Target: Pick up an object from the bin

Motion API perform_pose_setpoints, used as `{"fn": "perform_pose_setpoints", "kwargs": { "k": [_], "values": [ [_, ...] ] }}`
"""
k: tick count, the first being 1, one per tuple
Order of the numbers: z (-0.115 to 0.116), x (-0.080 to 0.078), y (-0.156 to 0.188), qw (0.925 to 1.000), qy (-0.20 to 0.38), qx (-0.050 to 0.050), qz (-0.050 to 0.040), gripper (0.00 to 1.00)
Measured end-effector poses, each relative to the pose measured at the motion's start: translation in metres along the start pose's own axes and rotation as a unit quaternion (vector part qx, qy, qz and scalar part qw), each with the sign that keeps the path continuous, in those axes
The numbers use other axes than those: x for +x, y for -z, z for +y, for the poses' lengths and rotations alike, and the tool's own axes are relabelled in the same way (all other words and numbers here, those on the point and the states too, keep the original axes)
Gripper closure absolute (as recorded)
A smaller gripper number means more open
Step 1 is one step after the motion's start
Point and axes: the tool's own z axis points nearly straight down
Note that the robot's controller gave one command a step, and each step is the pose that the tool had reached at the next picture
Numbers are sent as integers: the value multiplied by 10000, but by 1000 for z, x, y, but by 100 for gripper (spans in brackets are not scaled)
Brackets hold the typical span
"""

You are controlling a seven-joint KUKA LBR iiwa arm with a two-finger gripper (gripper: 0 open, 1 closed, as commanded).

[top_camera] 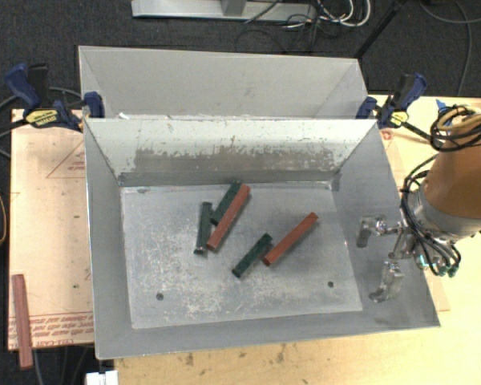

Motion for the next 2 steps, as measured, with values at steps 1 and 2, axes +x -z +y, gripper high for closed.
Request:
{"fn": "perform_pose_setpoints", "kwargs": {
  "k": [1, 2],
  "values": [
    [50, -43, -92, 9953, 964, -9, -17, 0],
    [122, -85, -84, 9977, 679, -12, -66, 0]
  ]
}}
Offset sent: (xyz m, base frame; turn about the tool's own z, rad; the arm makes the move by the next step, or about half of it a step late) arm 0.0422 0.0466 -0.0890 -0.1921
